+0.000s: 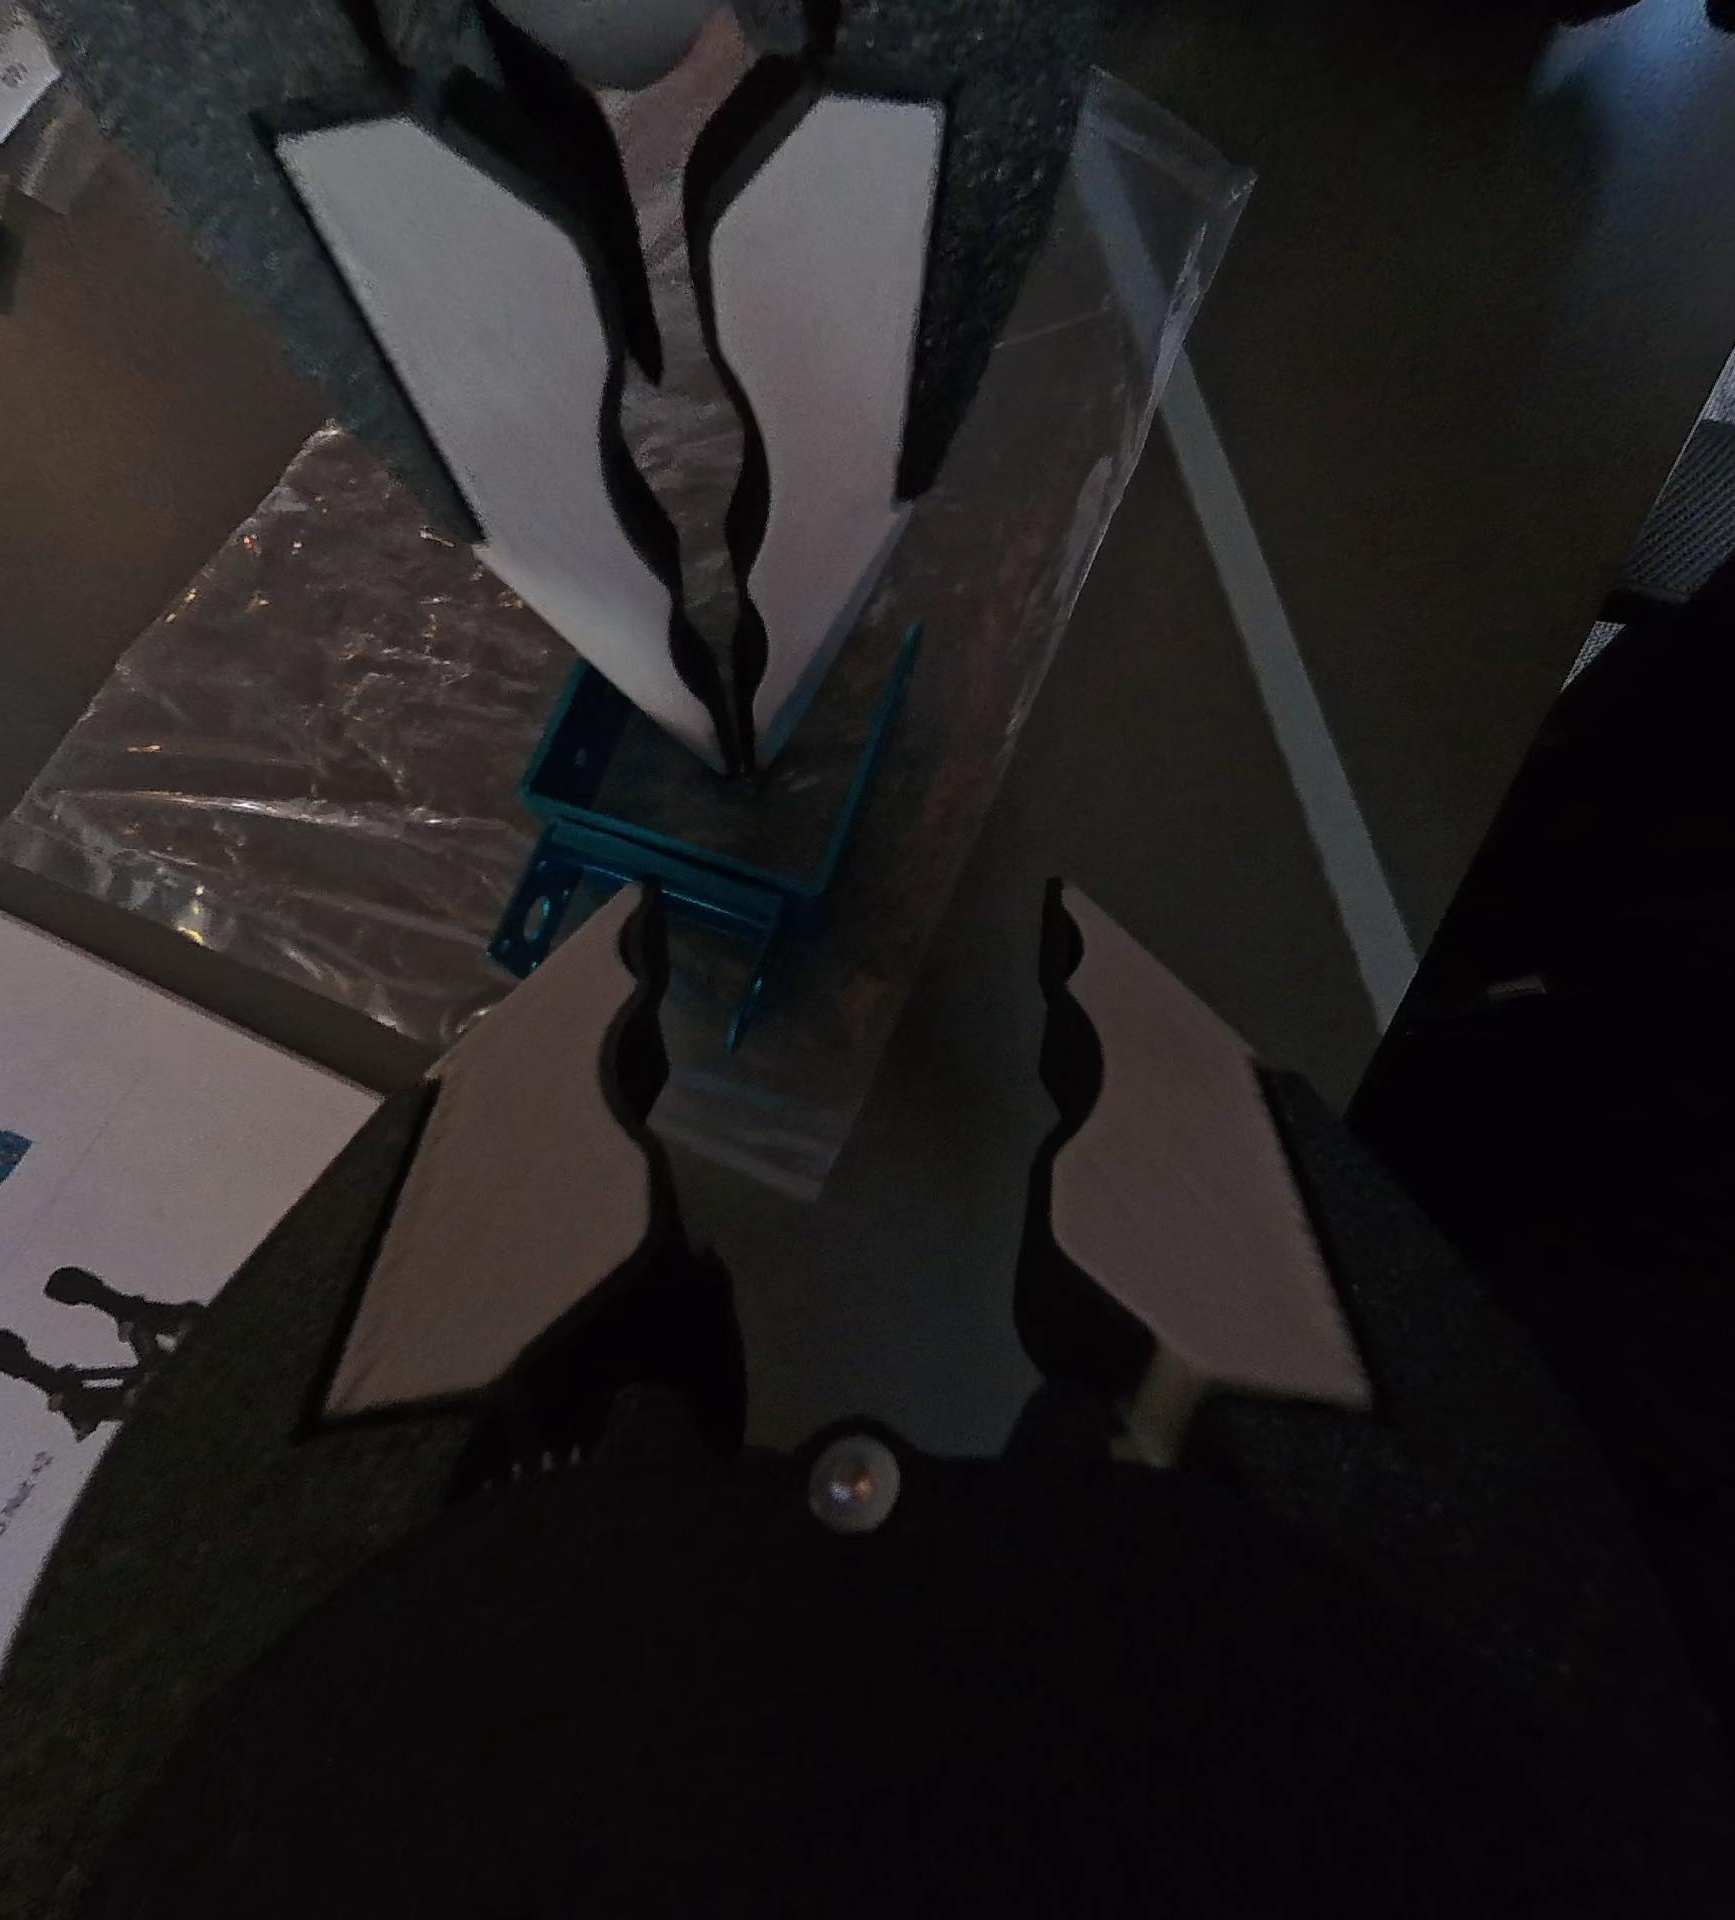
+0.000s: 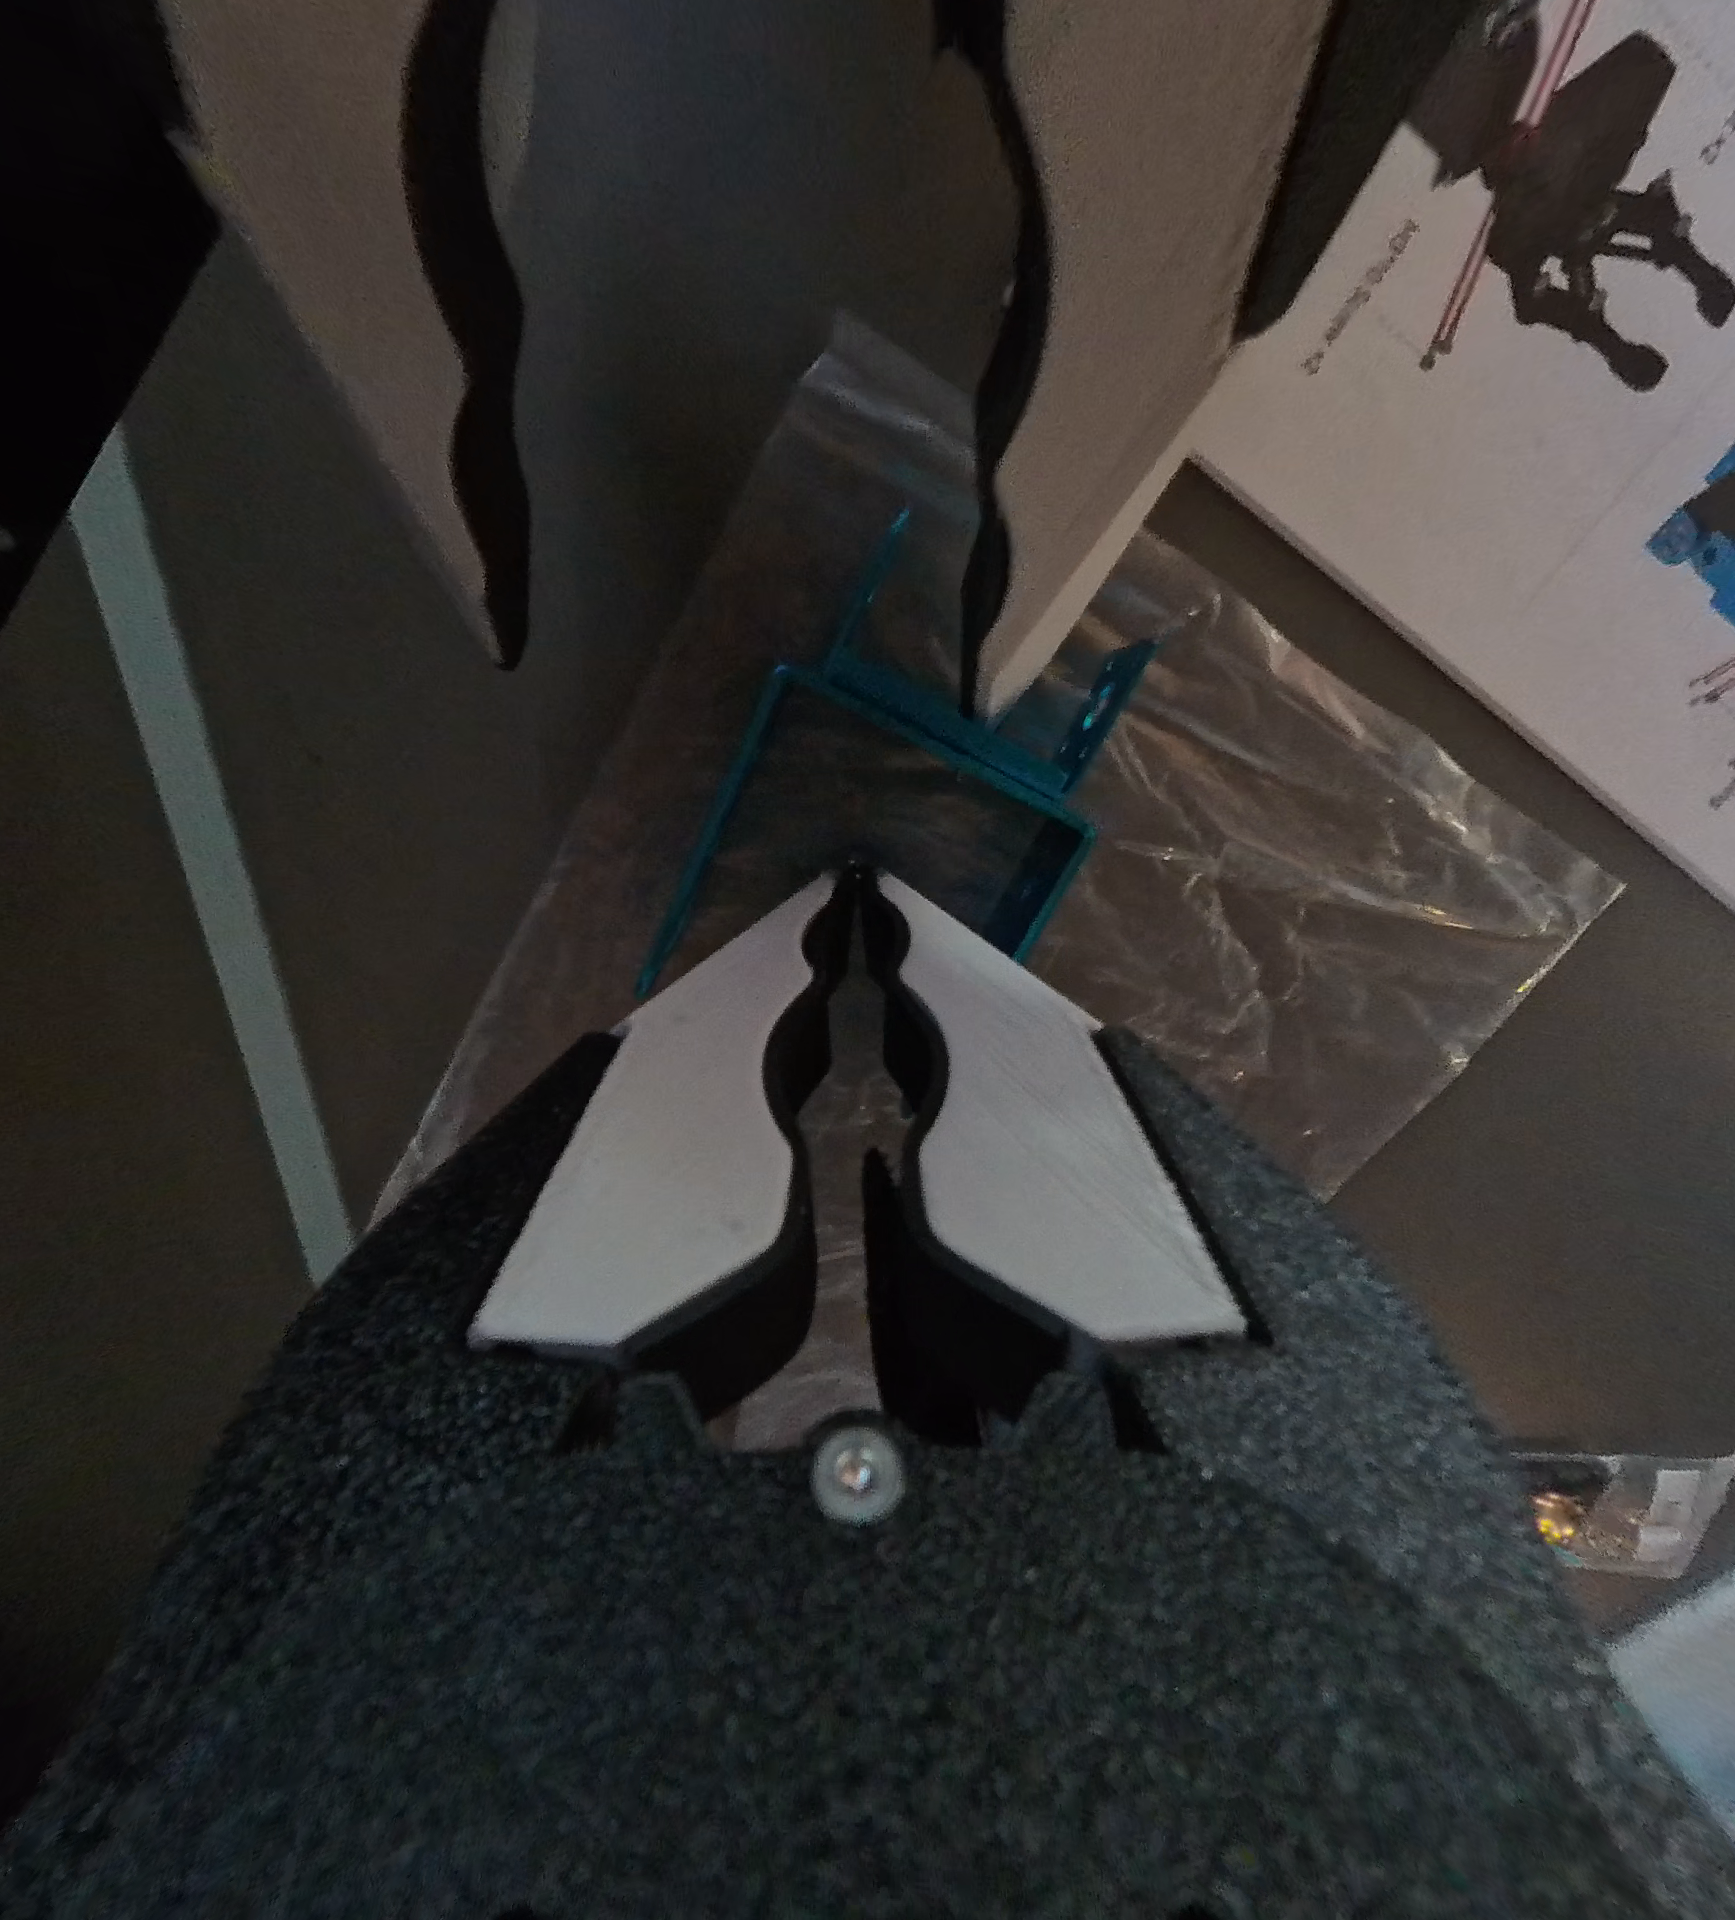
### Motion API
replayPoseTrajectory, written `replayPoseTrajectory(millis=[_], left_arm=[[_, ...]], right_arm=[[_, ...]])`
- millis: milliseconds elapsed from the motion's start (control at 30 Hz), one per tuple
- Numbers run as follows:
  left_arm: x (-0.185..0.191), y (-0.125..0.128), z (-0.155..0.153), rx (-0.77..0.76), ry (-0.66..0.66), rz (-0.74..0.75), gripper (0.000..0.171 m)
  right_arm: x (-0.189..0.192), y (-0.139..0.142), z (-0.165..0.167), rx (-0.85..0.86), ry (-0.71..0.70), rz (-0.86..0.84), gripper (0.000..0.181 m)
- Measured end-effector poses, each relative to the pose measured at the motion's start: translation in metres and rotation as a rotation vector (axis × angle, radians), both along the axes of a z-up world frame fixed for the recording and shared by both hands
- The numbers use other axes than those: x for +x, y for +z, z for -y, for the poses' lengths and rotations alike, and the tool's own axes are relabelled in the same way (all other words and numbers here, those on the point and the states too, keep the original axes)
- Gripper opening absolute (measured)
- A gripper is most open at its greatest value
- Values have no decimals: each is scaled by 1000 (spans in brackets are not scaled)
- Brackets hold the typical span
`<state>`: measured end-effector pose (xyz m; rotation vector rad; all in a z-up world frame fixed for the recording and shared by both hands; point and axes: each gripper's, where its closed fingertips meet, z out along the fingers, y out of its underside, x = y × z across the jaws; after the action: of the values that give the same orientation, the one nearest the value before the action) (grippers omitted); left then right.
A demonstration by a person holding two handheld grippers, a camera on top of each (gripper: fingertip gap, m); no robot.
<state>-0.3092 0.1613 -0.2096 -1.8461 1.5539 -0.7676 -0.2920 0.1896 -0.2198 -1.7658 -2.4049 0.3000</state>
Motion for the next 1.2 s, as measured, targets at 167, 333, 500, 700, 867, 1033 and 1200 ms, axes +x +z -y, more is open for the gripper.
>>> replayPoseTrajectory(millis=[167, 333, 500, 700, 867, 1033, 1200], left_arm=[[2, -1, 1, 8, -5, -6, 72], [1, 0, 0, 12, 5, -4, 72], [0, 0, 1, 11, 5, 1, 72], [0, 1, 2, 3, -2, 5, 72], [0, 0, 3, 5, -8, 3, 72], [0, 0, 3, 6, -7, 2, 72], [-1, 0, 2, 6, 1, 4, 72]], right_arm=[[0, 0, 0, 6, 11, -10, 2], [7, 0, -6, 47, 10, 30, 6], [7, 1, -7, 46, 7, 29, 6], [3, 0, -2, -12, -8, 26, 12], [-2, 0, -3, -17, -11, 20, 10], [-2, 0, -3, -3, -5, 15, 7], [-2, 0, -1, 32, 24, -21, 1]])
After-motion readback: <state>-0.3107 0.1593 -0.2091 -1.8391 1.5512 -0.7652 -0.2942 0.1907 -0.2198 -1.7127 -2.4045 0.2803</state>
